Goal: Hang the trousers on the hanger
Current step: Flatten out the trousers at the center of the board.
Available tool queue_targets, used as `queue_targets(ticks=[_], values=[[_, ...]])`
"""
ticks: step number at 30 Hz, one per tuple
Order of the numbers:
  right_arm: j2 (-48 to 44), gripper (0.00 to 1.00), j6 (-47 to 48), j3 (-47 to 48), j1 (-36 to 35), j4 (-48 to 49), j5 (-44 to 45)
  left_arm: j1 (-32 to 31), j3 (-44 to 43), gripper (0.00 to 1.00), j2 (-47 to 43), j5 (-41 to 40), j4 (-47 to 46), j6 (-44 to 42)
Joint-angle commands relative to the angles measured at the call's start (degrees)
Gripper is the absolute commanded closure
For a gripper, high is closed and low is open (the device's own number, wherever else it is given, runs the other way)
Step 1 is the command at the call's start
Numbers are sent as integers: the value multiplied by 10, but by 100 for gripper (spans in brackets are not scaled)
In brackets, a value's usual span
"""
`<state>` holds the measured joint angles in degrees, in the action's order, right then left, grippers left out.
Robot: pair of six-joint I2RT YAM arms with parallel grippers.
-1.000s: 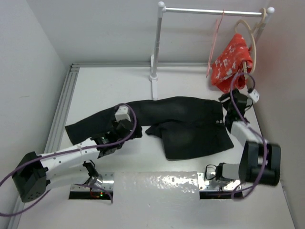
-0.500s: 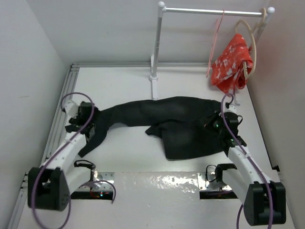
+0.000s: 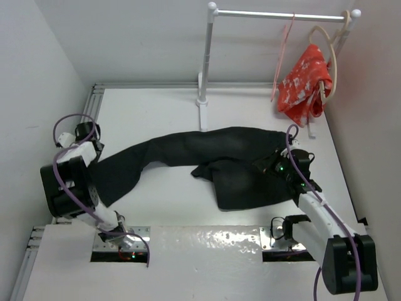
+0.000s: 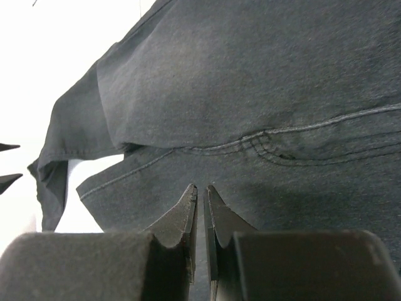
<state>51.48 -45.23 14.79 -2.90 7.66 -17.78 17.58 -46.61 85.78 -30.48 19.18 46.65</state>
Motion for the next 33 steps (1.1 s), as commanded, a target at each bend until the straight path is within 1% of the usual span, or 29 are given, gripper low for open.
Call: queue_targets(ticks=[1, 10, 11, 12, 13, 14, 15, 16, 17, 18, 20, 21, 23, 24, 26, 27, 31, 32, 33], values=[[6, 92, 3, 9, -8, 25, -16, 44, -27, 28, 47, 5, 20, -42], [20, 92, 14, 15, -18, 17, -8, 51, -60, 28, 135, -10, 23, -65], [20, 92, 15, 15, -19, 17, -6, 51, -62, 29, 151, -4, 21, -66], [20, 92, 16, 16, -21, 17, -1, 51, -66, 34, 157, -1, 19, -67], [20, 92, 17, 16, -22, 16, 1, 51, -67, 39, 162, 0, 17, -67], [21, 92, 18, 15, -23, 15, 2, 51, -68, 49, 166, 1, 14, -66], [22, 92, 19, 16, -24, 13, 4, 51, -73, 65, 171, 6, 4, -69], [23, 92, 20, 16, -25, 14, 7, 51, -78, 94, 173, 16, -3, -81], [25, 92, 22, 17, -26, 13, 11, 49, -83, 100, 174, 40, -11, -82], [26, 92, 22, 17, -26, 13, 13, 49, -101, 100, 174, 52, -22, -85], [32, 92, 24, 17, -29, 13, 21, 30, -124, 100, 176, 64, -36, -96], [33, 92, 24, 18, -30, 13, 24, 10, -160, 100, 186, 60, -37, -98], [38, 92, 27, 18, -31, 12, 30, -10, -208, 100, 207, 53, -30, -107], [40, 92, 29, 19, -32, 12, 33, -29, -257, 100, 232, 53, -19, -110], [41, 92, 34, 20, -33, 10, 44, -46, -295, 100, 262, 53, -21, -118], [41, 92, 37, 23, -34, 3, 51, -57, -327, 100, 271, 53, -25, -120], [38, 92, 53, 33, -35, -18, 73, -62, -420, 100, 319, 59, -10, -124], [36, 92, 55, 35, -35, -20, 75, -62, -443, 100, 339, 40, 20, -125], [34, 92, 57, 38, -36, -27, 82, -61, -487, 100, 349, 27, 30, -129]])
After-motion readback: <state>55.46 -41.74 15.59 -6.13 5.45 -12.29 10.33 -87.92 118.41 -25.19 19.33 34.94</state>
